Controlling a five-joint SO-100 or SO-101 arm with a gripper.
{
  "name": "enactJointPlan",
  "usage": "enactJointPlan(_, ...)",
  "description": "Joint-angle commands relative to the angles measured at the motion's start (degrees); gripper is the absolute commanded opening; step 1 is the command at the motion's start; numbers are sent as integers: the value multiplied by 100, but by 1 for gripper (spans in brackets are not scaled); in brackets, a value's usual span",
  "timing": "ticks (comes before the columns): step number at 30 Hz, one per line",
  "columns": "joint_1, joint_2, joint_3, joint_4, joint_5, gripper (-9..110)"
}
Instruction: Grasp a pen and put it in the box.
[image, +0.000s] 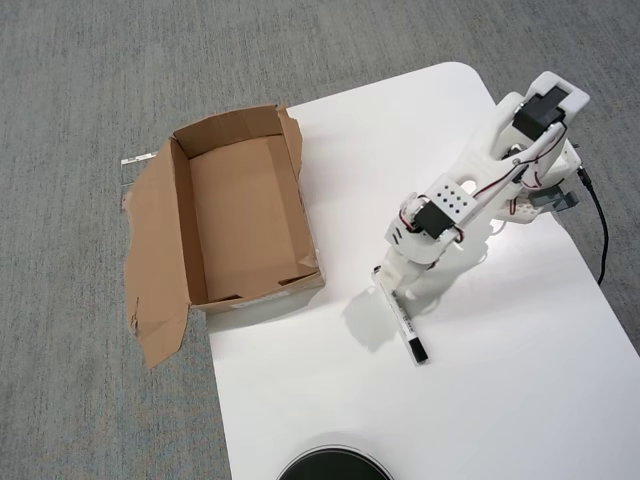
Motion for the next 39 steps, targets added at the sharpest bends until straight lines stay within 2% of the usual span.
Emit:
enactJointPlan(1, -31, -255, -523, -35, 40, 24)
enactJointPlan(39, -13, -1406, -646, -35, 48, 24)
